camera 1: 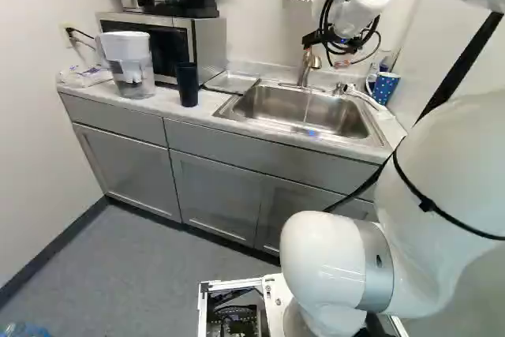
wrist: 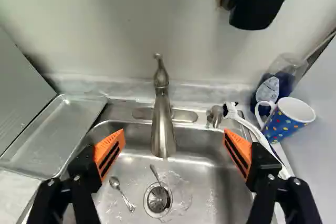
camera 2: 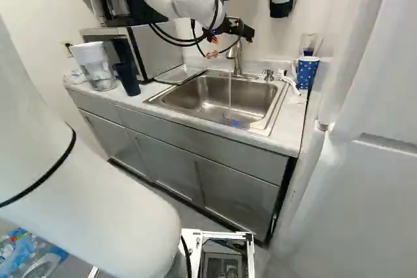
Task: Rinse the cup and place it in the tray
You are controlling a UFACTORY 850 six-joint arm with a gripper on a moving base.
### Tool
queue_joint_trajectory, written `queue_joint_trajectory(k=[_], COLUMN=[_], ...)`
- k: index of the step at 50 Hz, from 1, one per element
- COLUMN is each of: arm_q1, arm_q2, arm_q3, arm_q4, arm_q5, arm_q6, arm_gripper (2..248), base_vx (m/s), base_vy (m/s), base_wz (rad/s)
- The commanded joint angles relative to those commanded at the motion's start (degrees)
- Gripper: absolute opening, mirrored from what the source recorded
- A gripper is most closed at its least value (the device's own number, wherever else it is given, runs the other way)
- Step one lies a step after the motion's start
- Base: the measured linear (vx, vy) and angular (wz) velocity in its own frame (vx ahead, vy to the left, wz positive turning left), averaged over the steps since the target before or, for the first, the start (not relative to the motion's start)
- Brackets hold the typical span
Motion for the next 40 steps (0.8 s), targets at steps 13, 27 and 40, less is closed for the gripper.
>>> queue_joint_trajectory(k=[13,27,40], arm_q1=[-0.85,-1.47,-1.47], arm_q2=[4.01,7.26,7.4], arm_q3=[3.59,6.38,6.5], arm_q4=[0.0,0.0,0.0], arm_q5=[-5.12,-10.75,-13.54], arm_q6=[0.0,0.0,0.0], arm_gripper=[247,247,247], base_vx=[0.0,0.0,0.0], base_vy=[0.0,0.0,0.0], base_wz=[0.0,0.0,0.0])
